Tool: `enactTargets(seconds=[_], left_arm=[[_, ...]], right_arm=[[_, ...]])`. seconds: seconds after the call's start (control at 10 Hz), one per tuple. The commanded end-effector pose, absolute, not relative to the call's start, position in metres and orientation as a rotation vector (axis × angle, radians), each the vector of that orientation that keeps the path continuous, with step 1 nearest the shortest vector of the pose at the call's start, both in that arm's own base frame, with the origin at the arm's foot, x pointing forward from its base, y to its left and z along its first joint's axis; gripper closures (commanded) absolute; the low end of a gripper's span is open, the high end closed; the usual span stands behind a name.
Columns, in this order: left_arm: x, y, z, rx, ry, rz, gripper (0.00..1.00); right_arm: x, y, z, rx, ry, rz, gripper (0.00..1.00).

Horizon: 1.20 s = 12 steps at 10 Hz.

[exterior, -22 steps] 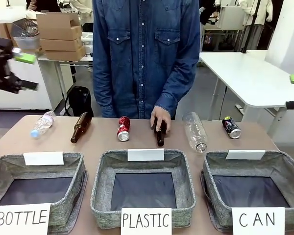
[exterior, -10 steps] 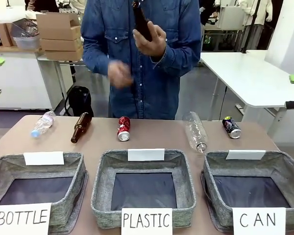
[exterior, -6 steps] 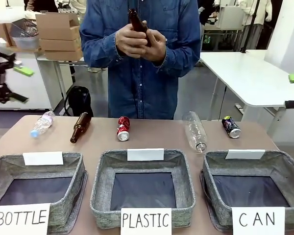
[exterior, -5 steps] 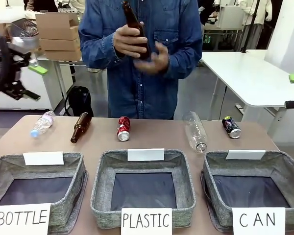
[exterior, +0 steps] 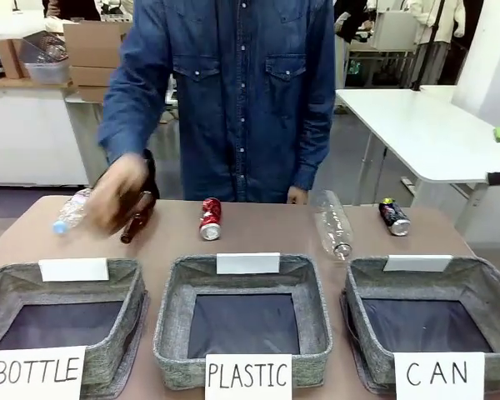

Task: Sort the can waste into the basket.
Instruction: Pick up the can waste from the table and place it in the right Fabric basket.

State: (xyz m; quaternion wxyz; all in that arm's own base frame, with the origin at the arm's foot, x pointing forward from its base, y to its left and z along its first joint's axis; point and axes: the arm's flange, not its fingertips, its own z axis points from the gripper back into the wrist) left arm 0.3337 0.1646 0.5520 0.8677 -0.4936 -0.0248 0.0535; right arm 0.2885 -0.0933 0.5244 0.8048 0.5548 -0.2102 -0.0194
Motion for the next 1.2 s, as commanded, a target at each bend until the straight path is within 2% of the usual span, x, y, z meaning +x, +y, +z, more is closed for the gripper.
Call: enactTargets(seconds=[0.0, 0.2, 0.5, 0.7, 1.1], left_arm=[[0.283, 0.189, 0.546, -1.014, -0.079, 0.136, 0.0], [0.267, 0.197, 0.539, -1.036, -0.102, 0.124, 0.0], [0.287, 0.191, 0.538, -1.027, -0.067, 0.118, 0.0], [0.301, 0.178, 0.54, -0.947, -0.02, 0.106, 0.0], [0.276, 0.213, 0.525, -1.11, -0.105, 0.173, 0.0]], right_arm=[[0.291, -0.092, 0.525, 1.207, -0.48, -0.021, 0.0], [0.291, -0.092, 0.525, 1.207, -0.48, -0.021, 0.0], [0.291, -0.092, 0.525, 1.207, -0.48, -0.021, 0.0], [0.291, -0.092, 0.525, 1.207, -0.48, -0.021, 0.0], [0.291, -0.092, 0.525, 1.207, -0.48, -0.021, 0.0]])
